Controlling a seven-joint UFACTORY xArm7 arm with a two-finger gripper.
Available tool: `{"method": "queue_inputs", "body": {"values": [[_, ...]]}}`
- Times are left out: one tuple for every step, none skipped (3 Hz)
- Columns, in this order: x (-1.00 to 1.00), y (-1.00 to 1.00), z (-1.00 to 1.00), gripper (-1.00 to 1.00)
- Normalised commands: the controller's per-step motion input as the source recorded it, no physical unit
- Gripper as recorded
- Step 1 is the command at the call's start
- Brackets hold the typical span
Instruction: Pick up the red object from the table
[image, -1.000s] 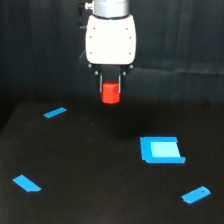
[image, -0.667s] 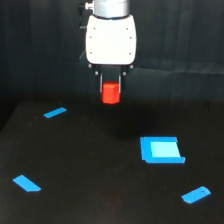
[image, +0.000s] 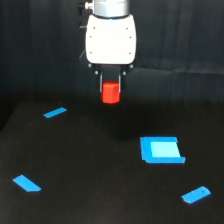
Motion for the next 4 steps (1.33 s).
{"method": "queue_inputs", "body": {"values": [[0.04,0.02,0.14,-0.95],[0.02,-0.02,0.17,-0.85],[0.03,-0.05,0.06,-0.97],[0.03,-0.08,0.0,-1.0]]}}
